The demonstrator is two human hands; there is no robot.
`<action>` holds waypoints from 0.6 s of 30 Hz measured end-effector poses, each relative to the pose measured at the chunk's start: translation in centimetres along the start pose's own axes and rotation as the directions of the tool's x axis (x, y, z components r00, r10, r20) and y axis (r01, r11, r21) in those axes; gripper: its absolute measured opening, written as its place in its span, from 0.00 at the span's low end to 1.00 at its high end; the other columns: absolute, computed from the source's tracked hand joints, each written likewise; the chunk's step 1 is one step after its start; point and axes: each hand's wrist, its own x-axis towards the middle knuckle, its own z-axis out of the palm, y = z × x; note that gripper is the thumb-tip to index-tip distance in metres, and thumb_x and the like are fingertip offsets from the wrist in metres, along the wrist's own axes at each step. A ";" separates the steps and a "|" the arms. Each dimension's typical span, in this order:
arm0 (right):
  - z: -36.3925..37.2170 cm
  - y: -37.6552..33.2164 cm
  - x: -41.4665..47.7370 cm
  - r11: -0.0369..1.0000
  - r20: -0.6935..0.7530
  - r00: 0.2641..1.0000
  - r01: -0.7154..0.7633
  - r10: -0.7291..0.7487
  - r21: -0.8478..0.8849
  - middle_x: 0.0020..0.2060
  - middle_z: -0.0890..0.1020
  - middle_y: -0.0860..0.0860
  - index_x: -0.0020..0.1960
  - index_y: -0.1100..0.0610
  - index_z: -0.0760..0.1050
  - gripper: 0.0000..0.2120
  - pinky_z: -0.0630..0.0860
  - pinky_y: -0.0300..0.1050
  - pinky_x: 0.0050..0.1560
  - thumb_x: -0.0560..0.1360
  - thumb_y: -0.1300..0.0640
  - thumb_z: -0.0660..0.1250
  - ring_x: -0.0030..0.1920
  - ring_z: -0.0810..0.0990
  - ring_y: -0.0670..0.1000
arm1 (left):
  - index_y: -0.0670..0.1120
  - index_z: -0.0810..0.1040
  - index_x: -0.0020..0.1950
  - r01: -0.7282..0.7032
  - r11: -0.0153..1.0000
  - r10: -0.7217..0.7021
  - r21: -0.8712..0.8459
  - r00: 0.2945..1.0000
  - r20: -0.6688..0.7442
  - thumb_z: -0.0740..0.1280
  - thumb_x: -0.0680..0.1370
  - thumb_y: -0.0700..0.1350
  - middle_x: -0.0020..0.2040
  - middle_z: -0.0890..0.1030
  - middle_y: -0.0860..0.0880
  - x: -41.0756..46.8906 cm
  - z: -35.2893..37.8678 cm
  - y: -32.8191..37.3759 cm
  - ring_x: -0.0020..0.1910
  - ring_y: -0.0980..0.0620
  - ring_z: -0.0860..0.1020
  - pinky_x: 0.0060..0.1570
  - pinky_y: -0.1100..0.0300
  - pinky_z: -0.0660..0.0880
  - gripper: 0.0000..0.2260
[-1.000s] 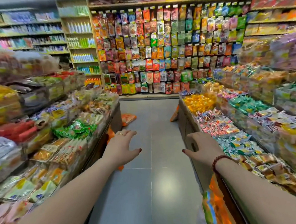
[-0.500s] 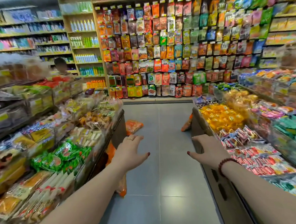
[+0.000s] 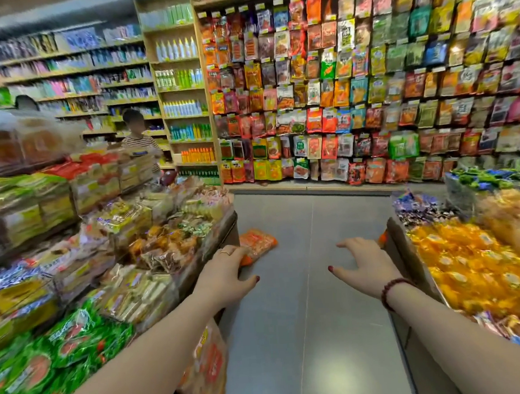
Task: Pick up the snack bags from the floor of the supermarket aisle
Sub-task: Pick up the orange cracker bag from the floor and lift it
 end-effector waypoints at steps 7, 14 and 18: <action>3.7 3.6 15.5 1.000 0.036 0.999 0.018 -0.019 0.023 0.67 0.71 0.49 0.69 0.50 0.67 0.27 0.67 0.49 0.66 0.74 0.41 0.65 0.68 0.67 0.52 | 0.49 0.64 0.74 0.051 0.999 -0.051 0.003 0.999 -0.001 0.66 0.74 0.58 0.71 0.68 0.50 14.6 4.2 -3.3 0.70 0.49 0.65 0.66 0.53 0.69 0.30; 7.8 6.0 33.4 1.000 0.069 0.997 0.017 -0.019 0.025 0.67 0.71 0.49 0.69 0.51 0.66 0.27 0.66 0.48 0.67 0.74 0.42 0.65 0.69 0.66 0.52 | 0.50 0.64 0.74 0.074 0.996 -0.073 -0.050 0.997 0.013 0.66 0.74 0.59 0.71 0.67 0.50 32.4 8.5 -8.1 0.69 0.49 0.66 0.64 0.53 0.69 0.31; 9.1 7.2 43.3 0.999 0.082 0.997 0.004 -0.007 0.041 0.67 0.71 0.49 0.70 0.51 0.66 0.27 0.65 0.48 0.68 0.74 0.42 0.65 0.69 0.66 0.52 | 0.49 0.64 0.74 0.071 0.996 -0.067 -0.052 0.995 0.068 0.65 0.73 0.59 0.71 0.67 0.49 42.3 10.2 -10.0 0.70 0.49 0.66 0.66 0.53 0.68 0.32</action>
